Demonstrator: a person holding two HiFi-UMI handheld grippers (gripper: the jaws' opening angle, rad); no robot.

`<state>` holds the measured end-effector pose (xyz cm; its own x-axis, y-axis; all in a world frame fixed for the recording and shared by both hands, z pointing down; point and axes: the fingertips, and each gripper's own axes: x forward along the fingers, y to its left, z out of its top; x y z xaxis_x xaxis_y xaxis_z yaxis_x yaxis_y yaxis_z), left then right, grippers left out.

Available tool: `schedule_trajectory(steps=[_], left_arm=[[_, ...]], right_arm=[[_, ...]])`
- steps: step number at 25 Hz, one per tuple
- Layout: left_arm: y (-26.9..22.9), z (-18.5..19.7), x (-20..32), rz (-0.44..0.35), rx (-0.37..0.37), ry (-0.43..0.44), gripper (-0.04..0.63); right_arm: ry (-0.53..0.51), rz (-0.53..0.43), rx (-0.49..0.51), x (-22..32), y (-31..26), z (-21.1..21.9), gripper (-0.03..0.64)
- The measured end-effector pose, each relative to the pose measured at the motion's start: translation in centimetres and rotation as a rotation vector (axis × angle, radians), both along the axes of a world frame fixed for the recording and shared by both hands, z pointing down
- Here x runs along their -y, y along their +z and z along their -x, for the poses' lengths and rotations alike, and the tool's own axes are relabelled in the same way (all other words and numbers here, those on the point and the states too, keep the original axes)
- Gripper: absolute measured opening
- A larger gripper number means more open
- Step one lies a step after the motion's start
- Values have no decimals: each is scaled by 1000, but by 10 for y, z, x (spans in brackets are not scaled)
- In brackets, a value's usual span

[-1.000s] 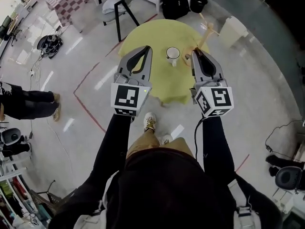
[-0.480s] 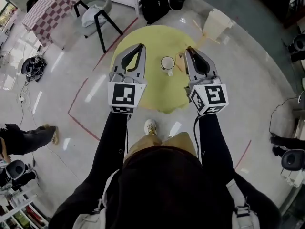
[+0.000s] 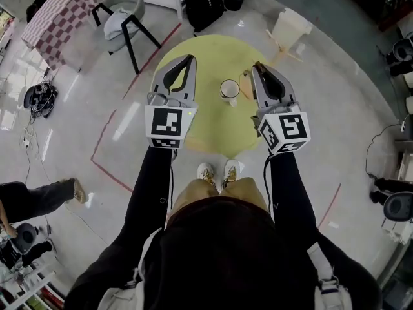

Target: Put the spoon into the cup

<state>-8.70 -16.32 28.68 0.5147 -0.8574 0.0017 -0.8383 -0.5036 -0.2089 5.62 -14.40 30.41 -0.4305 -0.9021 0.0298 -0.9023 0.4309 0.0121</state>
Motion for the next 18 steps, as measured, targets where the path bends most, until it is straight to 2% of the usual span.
schedule_trajectory(steps=[6, 11, 18], left_arm=[[9, -14, 12, 3, -2, 17, 15], [25, -24, 23, 24, -8, 22, 15], [55, -32, 36, 44, -7, 28, 15]], right_arm=[[-15, 34, 12, 15, 19, -4, 55], [-22, 100, 30, 27, 56, -4, 55], [-50, 158, -3, 41, 110, 3, 55]])
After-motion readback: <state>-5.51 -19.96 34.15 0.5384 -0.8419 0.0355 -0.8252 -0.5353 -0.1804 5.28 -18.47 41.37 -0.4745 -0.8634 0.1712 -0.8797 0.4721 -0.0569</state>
